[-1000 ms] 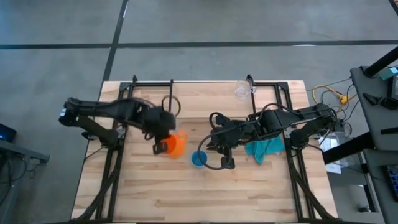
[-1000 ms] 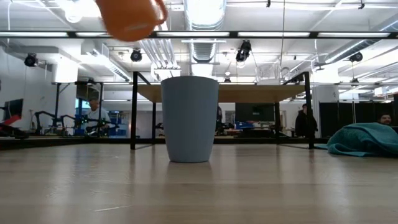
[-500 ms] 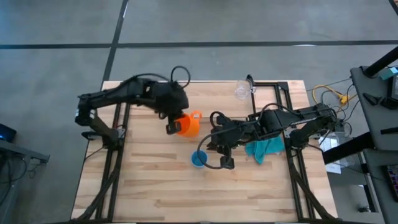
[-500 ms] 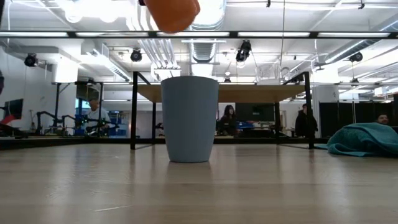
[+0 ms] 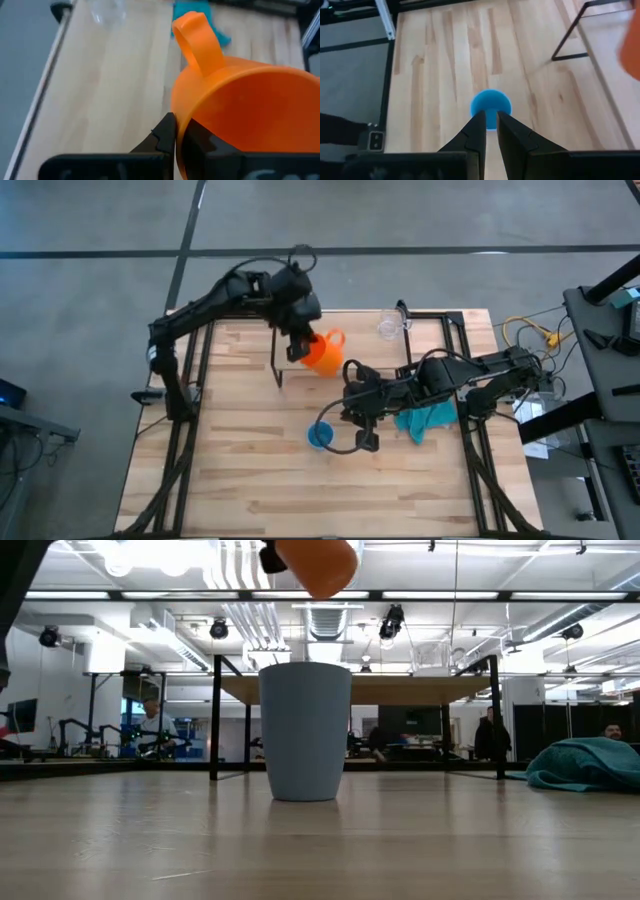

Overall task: Stack small to large cups/mugs on shelf
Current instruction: Put the orange mug on the shelf

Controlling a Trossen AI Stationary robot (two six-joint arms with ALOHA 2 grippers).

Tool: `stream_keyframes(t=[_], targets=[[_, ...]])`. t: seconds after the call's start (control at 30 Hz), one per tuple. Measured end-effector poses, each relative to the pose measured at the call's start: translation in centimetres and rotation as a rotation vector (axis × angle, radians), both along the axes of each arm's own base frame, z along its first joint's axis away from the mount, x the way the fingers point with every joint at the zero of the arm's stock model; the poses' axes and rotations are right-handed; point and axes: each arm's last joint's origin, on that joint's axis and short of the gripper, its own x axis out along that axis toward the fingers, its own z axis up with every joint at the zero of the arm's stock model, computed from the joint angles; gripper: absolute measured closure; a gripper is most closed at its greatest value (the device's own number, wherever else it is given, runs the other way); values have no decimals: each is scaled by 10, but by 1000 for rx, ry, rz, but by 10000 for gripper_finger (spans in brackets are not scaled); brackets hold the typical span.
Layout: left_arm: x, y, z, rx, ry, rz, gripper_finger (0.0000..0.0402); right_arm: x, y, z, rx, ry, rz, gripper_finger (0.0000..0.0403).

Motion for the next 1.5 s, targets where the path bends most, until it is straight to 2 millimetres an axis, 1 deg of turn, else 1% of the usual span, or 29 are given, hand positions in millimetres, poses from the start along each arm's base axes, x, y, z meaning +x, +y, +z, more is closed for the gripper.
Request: stream_keyframes(t=[0.1, 0.2, 0.3, 0.43, 0.6, 0.7, 0.83, 1.03, 1.13, 1.27, 1.37, 1.5], targets=[[2, 15, 0, -27, -43, 2, 401, 0, -1, 0, -17, -3, -1, 362], [4, 27, -7, -43, -22, 28, 401, 0, -1, 0, -26, -5, -4, 363], [10, 40, -18, -59, 14, 51, 402, 0, -2, 0, -63, -11, -1, 363], [24, 57, -39, -76, 63, 73, 402, 0, -3, 1, -134, -21, 8, 363], [41, 69, -64, -80, 127, 65, 402, 0, -4, 1, -164, -24, 11, 363], [45, 75, -72, -56, 143, 59, 402, 0, -4, 1, -164, -24, 10, 363], [44, 81, -71, -3, 143, 87, 402, -1, -4, 1, -167, -17, 11, 363], [34, 90, -60, 37, 105, 110, 402, -3, -6, -1, -200, 15, -8, 363], [32, 93, -61, 37, 112, 116, 402, -3, -7, -1, -213, 12, -21, 363], [32, 93, -62, 34, 114, 110, 400, -3, -7, -1, -215, 11, -23, 365], [33, 92, -62, 33, 114, 109, 383, -3, -7, -1, -213, 11, -24, 365], [33, 93, -62, 38, 103, 110, 346, -3, -7, -1, -212, 10, -26, 365]])
